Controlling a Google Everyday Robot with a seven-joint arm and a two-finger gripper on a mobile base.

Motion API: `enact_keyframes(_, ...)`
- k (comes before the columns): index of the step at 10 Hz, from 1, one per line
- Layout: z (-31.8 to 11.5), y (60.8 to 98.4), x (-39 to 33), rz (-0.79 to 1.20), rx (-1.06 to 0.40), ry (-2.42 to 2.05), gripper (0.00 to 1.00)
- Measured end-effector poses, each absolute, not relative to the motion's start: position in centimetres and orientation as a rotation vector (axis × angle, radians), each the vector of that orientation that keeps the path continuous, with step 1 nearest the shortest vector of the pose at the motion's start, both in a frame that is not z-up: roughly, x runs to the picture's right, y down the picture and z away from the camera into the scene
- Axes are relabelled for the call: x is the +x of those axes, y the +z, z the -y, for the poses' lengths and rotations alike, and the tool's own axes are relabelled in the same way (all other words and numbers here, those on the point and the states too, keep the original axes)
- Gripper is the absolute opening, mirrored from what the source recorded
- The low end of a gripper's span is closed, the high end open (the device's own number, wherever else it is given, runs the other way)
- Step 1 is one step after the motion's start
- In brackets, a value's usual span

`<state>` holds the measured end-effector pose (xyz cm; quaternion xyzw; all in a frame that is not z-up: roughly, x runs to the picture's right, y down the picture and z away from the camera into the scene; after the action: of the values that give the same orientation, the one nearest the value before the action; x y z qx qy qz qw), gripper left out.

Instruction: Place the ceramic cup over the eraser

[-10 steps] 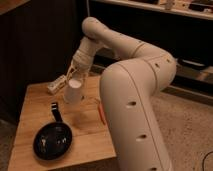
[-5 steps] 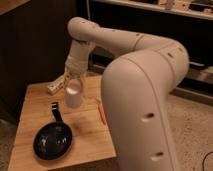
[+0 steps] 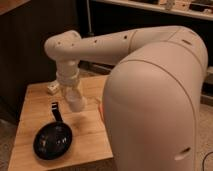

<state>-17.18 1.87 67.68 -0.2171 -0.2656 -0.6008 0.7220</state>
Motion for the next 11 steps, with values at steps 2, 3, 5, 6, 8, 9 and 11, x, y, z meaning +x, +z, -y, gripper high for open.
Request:
enact_keyframes(2,-1.5,68.6,-17.3,0.6,-0.495,-1.299,0.0)
enact_keyframes(3,-0.8,69.2,-16.8,0.634,-0.507,-1.27,0.0)
enact_keyframes(5,0.9,70.3,-15.8,0.693,-0.507,-1.212,0.0)
enact_keyframes(6,1.6,70.6,-15.5,0.721,-0.503,-1.189,0.0)
enact_keyframes(8,2.9,70.2,-15.5,0.777,-0.494,-1.163,0.0)
enact_keyframes(9,3.3,69.9,-15.6,0.792,-0.493,-1.166,0.0)
enact_keyframes(11,4.1,68.6,-16.4,0.838,-0.495,-1.184,0.0)
